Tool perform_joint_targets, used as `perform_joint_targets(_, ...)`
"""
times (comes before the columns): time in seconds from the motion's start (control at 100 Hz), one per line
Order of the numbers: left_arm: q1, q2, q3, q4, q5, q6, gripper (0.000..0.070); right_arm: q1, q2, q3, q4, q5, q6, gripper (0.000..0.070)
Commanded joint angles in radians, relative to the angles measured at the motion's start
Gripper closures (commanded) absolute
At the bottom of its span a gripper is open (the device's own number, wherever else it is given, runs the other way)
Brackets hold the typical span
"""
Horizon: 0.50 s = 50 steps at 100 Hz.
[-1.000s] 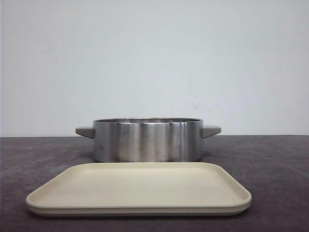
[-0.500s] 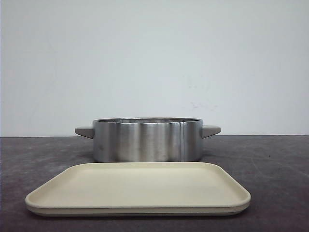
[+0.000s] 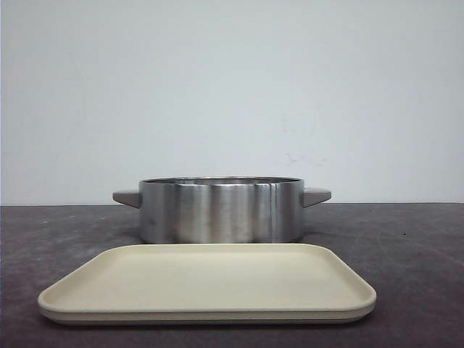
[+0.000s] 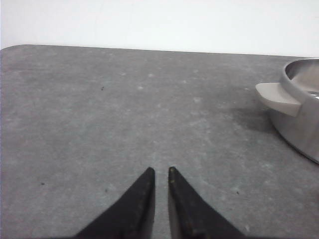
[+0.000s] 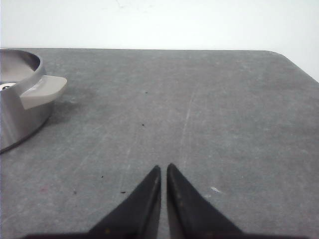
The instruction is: Steam buns
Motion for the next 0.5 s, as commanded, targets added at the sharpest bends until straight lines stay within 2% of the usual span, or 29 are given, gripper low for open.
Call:
perform_joint_targets(0.0,0.006,-0.001,-0.018,-0.009,0.02,0.009,0.07,0.001,0.0,-0.003,0.013,0.003,0.01,0.0688)
perform_joint_targets(0.05,0.006,-0.001,-0.018,-0.008,0.042,-0.016,0.07,0.001,0.0,-0.003,0.013,0.003,0.01,0.0688)
perform_joint_targets(0.15,0.005,-0.001,-0.017,-0.007,0.058,-0.116,0.07,0.001,0.0,-0.003,0.013,0.003,0.01,0.0688)
perform_joint_targets(0.49,0.004,0.001,-0.017,-0.006,0.057,-0.115,0.07,0.001,0.0,-0.003,0.013,0.003,0.01,0.0688)
